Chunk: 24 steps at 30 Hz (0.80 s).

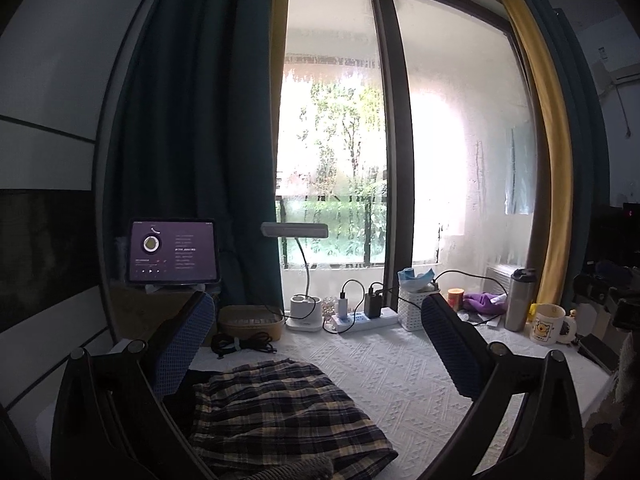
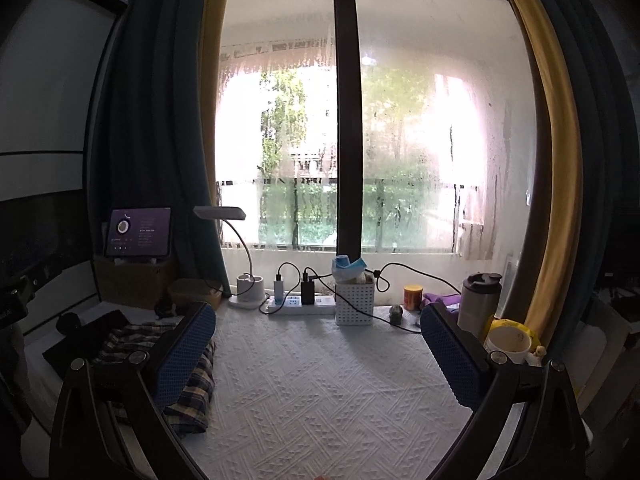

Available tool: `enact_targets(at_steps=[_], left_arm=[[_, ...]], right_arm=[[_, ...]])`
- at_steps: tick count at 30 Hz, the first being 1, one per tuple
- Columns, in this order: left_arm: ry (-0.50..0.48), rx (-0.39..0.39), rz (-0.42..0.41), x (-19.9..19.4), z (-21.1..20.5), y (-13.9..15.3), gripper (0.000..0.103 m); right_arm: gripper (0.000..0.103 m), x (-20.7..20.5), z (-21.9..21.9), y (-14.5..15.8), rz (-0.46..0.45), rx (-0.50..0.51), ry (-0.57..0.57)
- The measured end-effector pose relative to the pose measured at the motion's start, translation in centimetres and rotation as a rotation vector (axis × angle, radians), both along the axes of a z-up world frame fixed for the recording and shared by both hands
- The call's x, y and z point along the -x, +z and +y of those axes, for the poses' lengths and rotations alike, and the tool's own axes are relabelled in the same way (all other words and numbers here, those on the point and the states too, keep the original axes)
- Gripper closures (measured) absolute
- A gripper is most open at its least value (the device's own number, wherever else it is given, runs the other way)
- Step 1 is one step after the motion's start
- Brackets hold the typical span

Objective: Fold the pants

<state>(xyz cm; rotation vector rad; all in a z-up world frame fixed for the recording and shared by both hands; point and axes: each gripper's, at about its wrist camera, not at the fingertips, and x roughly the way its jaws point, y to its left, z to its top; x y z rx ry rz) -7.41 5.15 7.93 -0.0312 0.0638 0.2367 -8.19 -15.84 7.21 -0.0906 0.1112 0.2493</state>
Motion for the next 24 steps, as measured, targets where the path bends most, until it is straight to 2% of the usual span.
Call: enact_targets(at_steps=[24], left_arm=[[0.004,0.019,0.049,-0.9,0.6,-1.1,0.001]], right_arm=[[0.0,-1.5,0.0,-1.4,0.05,0.009,-0.028]])
